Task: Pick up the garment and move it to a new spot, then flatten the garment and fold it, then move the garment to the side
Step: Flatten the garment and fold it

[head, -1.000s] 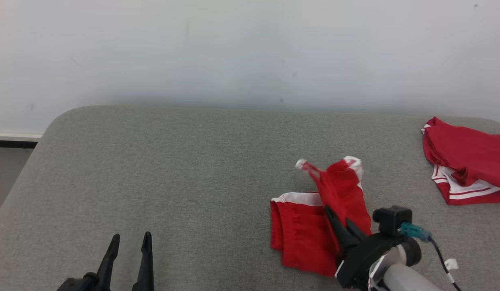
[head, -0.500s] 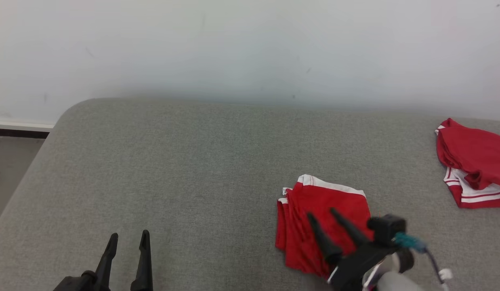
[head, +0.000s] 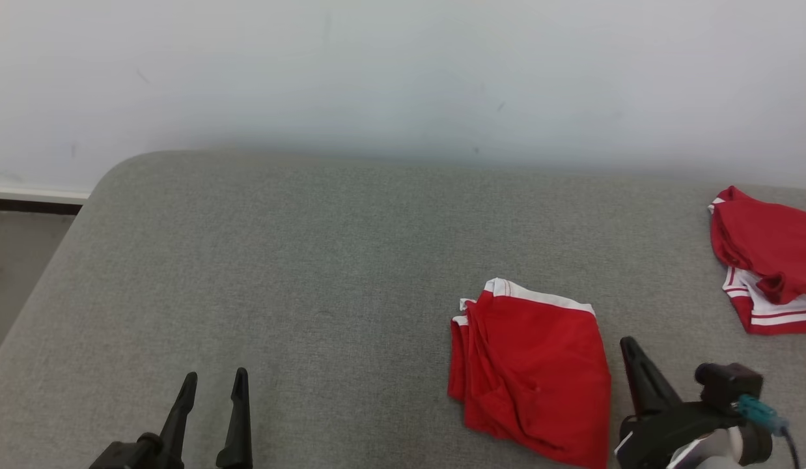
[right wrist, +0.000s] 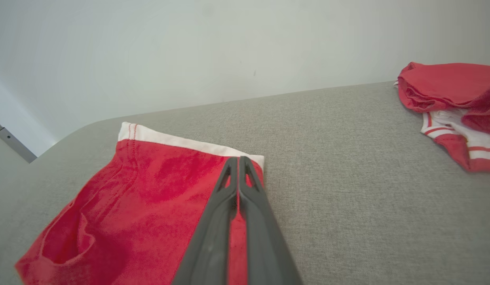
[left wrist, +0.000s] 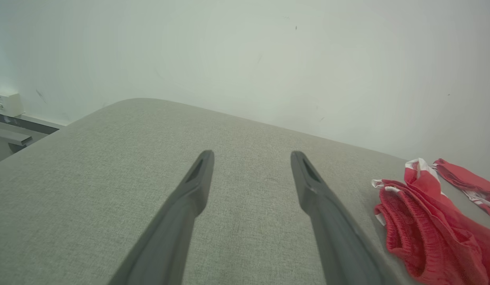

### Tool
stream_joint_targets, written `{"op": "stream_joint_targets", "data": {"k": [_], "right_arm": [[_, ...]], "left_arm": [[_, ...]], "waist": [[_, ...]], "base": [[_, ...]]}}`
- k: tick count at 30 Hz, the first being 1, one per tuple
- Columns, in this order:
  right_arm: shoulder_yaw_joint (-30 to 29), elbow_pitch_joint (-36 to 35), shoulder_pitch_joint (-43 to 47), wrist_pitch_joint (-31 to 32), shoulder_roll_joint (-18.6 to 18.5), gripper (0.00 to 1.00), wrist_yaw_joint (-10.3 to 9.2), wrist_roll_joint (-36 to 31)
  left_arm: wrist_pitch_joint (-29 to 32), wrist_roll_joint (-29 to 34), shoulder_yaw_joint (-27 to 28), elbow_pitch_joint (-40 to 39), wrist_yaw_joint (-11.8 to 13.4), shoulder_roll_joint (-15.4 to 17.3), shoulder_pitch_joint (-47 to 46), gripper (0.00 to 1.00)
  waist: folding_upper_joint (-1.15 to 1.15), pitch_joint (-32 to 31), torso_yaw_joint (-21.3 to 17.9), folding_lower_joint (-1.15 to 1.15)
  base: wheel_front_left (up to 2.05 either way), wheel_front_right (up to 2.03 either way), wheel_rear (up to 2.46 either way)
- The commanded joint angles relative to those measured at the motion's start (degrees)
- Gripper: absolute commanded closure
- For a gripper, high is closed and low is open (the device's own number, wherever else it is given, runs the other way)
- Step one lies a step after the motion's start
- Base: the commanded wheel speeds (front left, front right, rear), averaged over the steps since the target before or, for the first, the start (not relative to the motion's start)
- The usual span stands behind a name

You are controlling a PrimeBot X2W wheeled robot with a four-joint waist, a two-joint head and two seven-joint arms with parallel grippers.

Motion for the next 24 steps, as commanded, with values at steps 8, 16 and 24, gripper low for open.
{"op": "stream_joint_targets", "data": {"k": [8,16,24], "right_arm": [[-0.6,6.1,-1.2,0.0,6.3,1.0,-0.12,-6.0],[5.7,8.6,-2.1,0.0,12.3,1.0,-0.13,-9.4],[10.0,4.8,-3.5,0.0,12.7,1.0,-0.13,-7.2]], "left_arm": [[0.0,1.0,-0.4,0.3,-0.4,0.0,-1.7,0.0],[0.0,0.6,-0.8,0.7,-0.6,0.0,-2.7,0.0],[0.0,0.1,-1.0,1.0,-0.4,0.0,-2.9,0.0]], "waist": [[0.0,2.1,2.5,0.0],[0.0,3.1,3.9,0.0],[0.0,2.7,3.7,0.0]], "base": [[0.0,0.0,0.0],[0.0,0.0,0.0],[0.0,0.0,0.0]]}}
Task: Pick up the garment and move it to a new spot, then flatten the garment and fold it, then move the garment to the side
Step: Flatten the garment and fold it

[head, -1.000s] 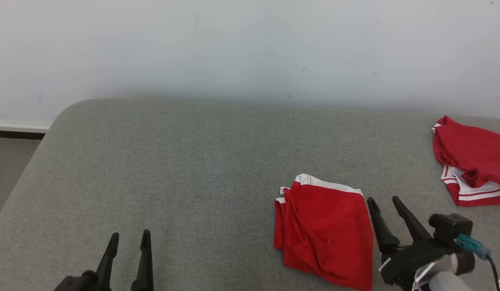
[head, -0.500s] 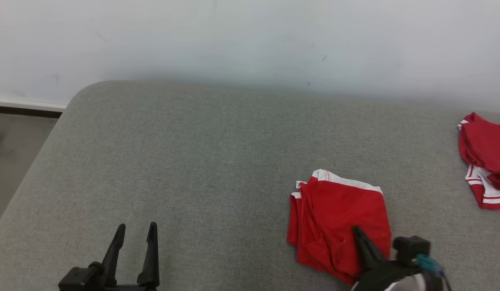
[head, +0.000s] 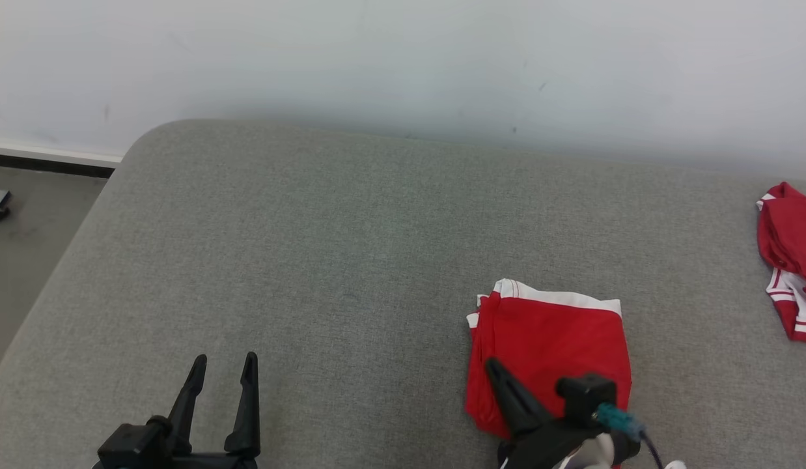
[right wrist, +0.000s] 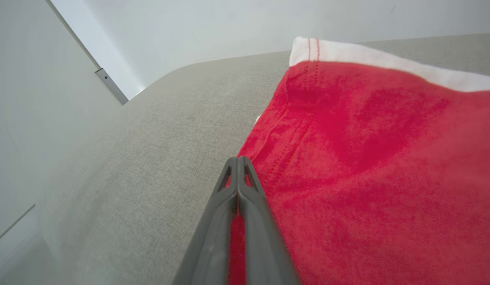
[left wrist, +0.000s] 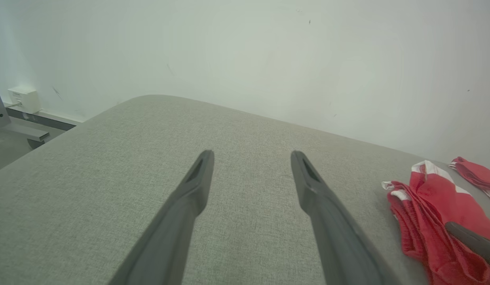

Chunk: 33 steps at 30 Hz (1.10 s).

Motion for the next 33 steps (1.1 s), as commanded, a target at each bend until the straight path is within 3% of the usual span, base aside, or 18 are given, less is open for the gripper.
{"op": "stream_joint_targets", "data": {"k": [1,8,14,25,33], "right_arm": [[-1.7,-1.3,-0.7,0.0,-0.1,1.0,-0.14,-0.5],[-11.3,-4.8,-0.2,0.0,-2.1,1.0,-0.13,-4.5],[-16.3,-0.3,-3.8,0.0,-3.7,1.0,-0.14,-7.6],[-17.9,12.9,-12.7,0.0,-2.2,1.0,-0.14,-11.3],[-13.9,16.2,-14.8,0.0,-0.1,1.0,-0.13,-9.9]], "left_arm": [[0.0,-0.7,0.2,0.0,0.2,0.0,-0.3,0.0],[0.0,-0.9,-0.1,-0.4,0.5,0.0,0.6,0.0],[0.0,-1.1,-1.8,-0.4,0.4,0.0,-1.0,0.0],[0.0,-1.5,-3.4,0.3,0.3,0.0,-2.5,0.0],[0.0,-2.3,-4.3,0.5,0.7,0.0,-2.8,0.0]], "waist": [[0.0,-0.4,-0.4,0.0],[0.0,-0.8,-1.4,0.0],[0.0,0.4,0.3,0.0],[0.0,2.1,3.8,0.0],[0.0,2.6,5.4,0.0]], "base": [[0.0,0.0,0.0],[0.0,0.0,0.0],[0.0,0.0,0.0],[0.0,0.0,0.0],[0.0,0.0,0.0]]}}
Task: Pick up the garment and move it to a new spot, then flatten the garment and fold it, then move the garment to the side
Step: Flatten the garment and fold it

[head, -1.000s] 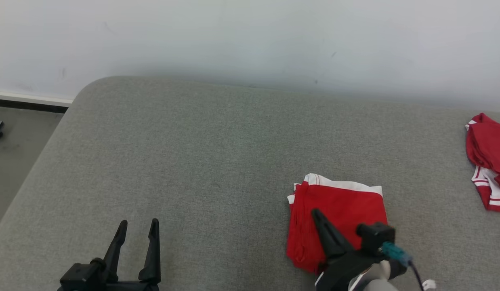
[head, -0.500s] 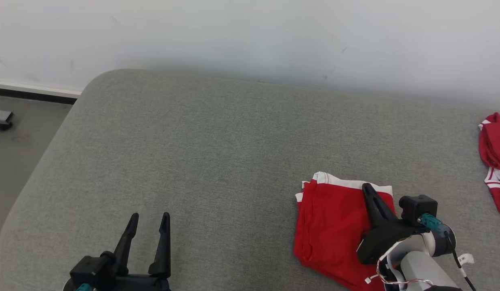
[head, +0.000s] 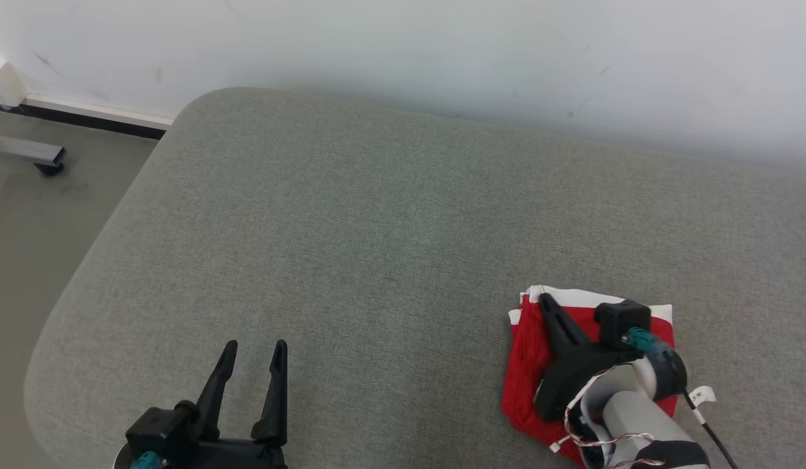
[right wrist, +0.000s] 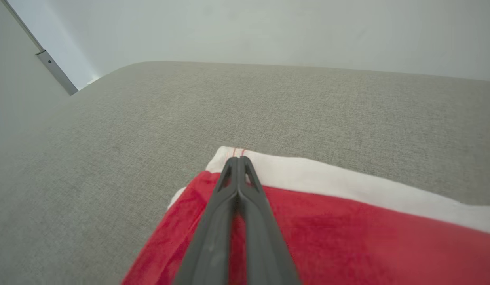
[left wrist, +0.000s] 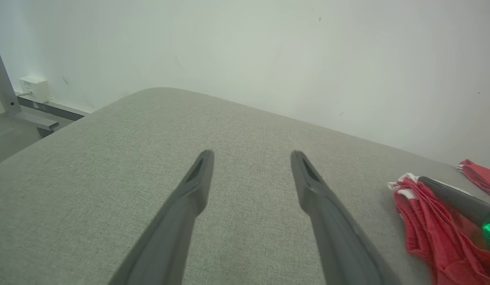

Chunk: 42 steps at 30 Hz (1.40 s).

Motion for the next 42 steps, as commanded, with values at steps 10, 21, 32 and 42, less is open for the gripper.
{"op": "stream_joint_targets", "data": {"k": [10,21,32,42], "right_arm": [[7.2,-9.4,4.1,0.0,0.1,1.0,-0.14,7.2],[-1.2,-23.5,14.5,0.0,-6.0,1.0,-0.13,2.5],[-7.8,-32.8,24.1,0.0,-8.9,0.6,-0.13,0.2],[-12.9,-40.5,32.7,0.0,-7.4,0.0,-0.13,-1.4]], "left_arm": [[0.0,0.5,1.2,0.0,0.7,0.0,1.0,0.0],[0.0,3.2,4.8,-0.4,0.1,0.2,3.4,0.0],[0.0,5.4,6.9,-0.5,-0.3,0.5,5.0,0.0],[0.0,6.5,6.4,0.3,-0.6,1.0,6.4,0.0]], "waist": [[0.0,-2.4,-4.0,0.0],[0.0,-6.6,-13.9,0.0],[0.0,-8.9,-18.9,0.0],[0.0,-10.5,-18.6,0.0]], "base": [[0.0,0.0,0.0],[0.0,0.0,0.0],[0.0,0.0,0.0],[0.0,0.0,0.0]]}}
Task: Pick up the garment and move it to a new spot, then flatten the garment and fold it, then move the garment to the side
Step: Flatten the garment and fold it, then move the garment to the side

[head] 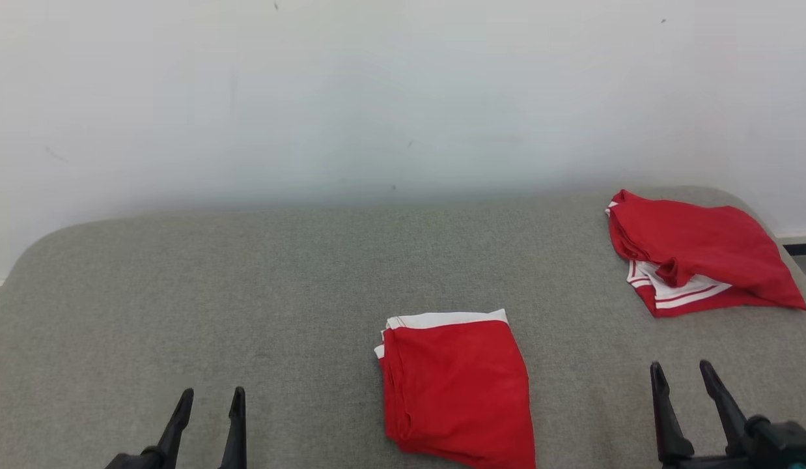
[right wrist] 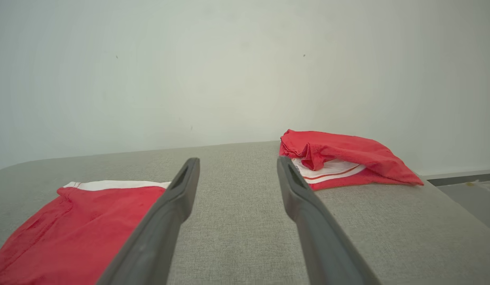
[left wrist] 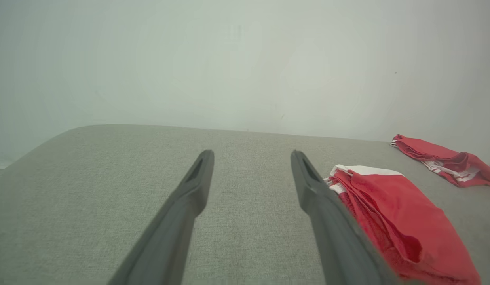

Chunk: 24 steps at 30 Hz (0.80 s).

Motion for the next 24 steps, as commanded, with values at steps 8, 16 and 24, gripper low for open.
{"op": "stream_joint_targets", "data": {"k": [8,16,24], "right_arm": [[0.8,-1.7,3.0,0.0,0.5,0.0,-0.12,-0.6],[2.8,-0.3,1.2,0.0,0.1,0.0,-0.13,-0.7],[3.3,0.9,0.6,0.0,-0.2,0.0,-0.13,-0.1]], "left_arm": [[0.0,0.3,0.3,0.7,-0.2,1.4,2.9,0.0],[0.0,0.2,0.7,0.2,-0.3,1.7,3.6,0.0],[0.0,0.2,0.5,0.5,-0.3,1.6,2.9,0.0]], "waist": [[0.0,-1.4,2.1,0.01],[0.0,-1.6,3.4,0.01],[0.0,-1.4,3.9,0.01]], "base": [[0.0,0.0,0.0],[0.0,0.0,0.0],[0.0,0.0,0.0]]}}
